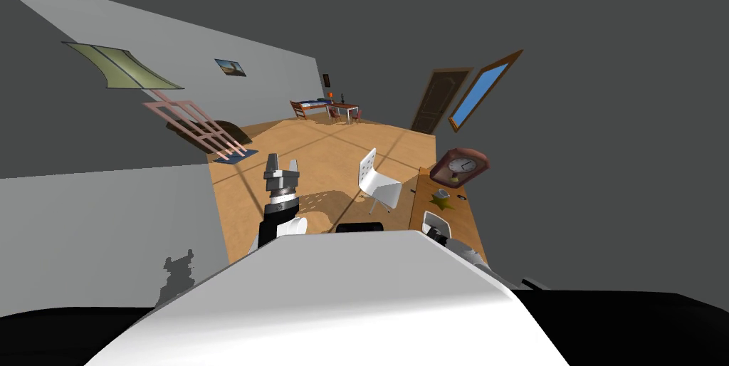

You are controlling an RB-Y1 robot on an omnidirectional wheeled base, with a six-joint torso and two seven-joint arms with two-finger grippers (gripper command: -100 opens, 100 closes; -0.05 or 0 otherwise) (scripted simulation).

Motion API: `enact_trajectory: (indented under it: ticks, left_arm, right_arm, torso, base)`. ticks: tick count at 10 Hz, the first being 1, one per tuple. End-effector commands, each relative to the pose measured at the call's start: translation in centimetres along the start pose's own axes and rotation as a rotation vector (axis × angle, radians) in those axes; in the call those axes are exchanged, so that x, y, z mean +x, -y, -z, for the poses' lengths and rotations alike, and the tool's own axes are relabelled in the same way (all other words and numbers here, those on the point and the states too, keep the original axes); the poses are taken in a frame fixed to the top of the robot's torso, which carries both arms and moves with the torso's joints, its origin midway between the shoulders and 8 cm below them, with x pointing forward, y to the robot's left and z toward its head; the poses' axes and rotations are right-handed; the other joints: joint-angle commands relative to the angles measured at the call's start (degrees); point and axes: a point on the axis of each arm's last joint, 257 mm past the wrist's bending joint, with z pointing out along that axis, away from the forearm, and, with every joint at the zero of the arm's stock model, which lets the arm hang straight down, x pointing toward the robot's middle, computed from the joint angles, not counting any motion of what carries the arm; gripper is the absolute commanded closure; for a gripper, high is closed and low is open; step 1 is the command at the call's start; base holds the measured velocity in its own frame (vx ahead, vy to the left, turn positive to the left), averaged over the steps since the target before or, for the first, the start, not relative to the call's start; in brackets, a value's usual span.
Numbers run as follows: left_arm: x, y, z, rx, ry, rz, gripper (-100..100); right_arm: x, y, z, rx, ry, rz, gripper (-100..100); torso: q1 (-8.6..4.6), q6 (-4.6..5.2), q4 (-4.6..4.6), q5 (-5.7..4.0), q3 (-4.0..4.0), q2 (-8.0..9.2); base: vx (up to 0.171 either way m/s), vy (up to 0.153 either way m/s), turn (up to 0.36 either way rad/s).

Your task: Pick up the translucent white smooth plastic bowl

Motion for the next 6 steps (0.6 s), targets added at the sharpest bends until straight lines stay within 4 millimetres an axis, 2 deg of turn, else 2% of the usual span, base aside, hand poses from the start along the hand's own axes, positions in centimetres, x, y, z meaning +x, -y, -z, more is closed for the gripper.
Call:
enact_trajectory:
  ticks: [1, 2, 6]
  left_arm:
    - [0.00, 0.00, 0.00, 0.000, 0.000, 0.000, 0]
    - [0.00, 0.00, 0.00, 0.000, 0.000, 0.000, 0]
    - [0.00, 0.00, 0.00, 0.000, 0.000, 0.000, 0]
  right_arm:
    - [0.00, 0.00, 0.00, 0.000, 0.000, 0.000, -100]
    - [-0.03, -0.03, -0.06, 0.001, -0.001, 0.000, 100]
    - [-0.16, -0.25, -0.07, -0.004, 0.002, 0.007, 100]
  torso:
    - [0.00, 0.00, 0.00, 0.00, 0.00, 0.00]
    - [0.17, 0.02, 0.00, 0.03, 0.01, 0.01]
    - [0.46, 0.15, 0.05, 0.18, 0.04, 0.04]
  base:
    - [-0.003, -0.053, 0.021]
    - [0.000, -0.010, -0.001]
    - [-0.001, -0.001, 0.007]
